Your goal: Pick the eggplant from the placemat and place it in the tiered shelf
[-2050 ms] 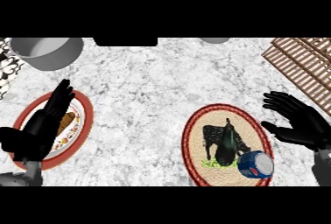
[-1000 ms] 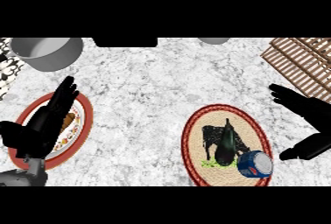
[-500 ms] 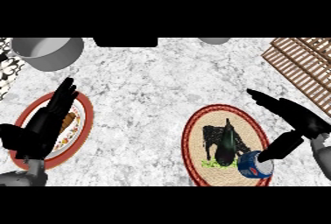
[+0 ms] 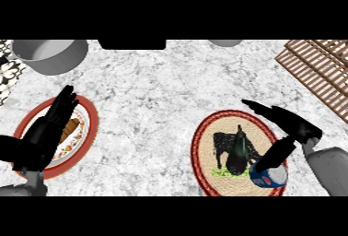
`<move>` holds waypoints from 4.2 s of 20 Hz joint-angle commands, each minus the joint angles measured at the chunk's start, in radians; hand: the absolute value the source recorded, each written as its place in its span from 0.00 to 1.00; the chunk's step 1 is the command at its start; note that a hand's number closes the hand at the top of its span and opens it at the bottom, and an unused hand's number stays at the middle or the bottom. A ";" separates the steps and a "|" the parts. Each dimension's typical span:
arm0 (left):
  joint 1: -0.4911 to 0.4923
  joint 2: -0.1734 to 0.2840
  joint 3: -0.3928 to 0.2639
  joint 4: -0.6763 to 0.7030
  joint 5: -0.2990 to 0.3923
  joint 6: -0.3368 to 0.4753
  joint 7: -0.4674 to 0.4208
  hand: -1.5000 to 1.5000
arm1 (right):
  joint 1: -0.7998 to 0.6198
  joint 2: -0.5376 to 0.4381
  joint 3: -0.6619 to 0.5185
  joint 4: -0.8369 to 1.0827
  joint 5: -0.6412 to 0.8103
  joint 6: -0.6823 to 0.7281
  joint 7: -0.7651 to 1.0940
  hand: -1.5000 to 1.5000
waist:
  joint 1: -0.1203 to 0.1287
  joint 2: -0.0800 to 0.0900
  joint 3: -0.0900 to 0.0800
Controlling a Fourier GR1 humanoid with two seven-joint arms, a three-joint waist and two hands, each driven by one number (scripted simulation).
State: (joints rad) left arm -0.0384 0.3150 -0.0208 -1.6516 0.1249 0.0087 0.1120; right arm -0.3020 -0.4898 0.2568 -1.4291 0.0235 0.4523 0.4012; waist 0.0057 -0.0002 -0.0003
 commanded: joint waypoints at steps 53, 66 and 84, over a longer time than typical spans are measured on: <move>0.003 -0.143 0.067 -0.052 -0.120 -0.080 0.052 0.50 | 0.137 0.209 0.012 0.259 0.566 0.054 -0.144 1.00 | 0.000 0.001 0.001; -0.031 -0.105 0.107 -0.030 -0.112 -0.105 0.064 0.50 | 0.113 0.214 -0.050 0.273 0.680 -0.278 -0.337 1.00 | -0.005 0.001 0.001; -0.096 -0.131 0.034 -0.052 -0.117 -0.125 0.092 0.50 | -0.640 0.197 -0.344 0.485 1.362 -0.813 0.930 1.00 | 0.113 0.024 -0.007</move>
State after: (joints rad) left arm -0.1207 0.1881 0.0256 -1.6969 0.0147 -0.1155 0.2015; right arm -0.7930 -0.2761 -0.0902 -1.0088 1.2175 -0.3071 1.0818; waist 0.0991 0.0207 -0.0082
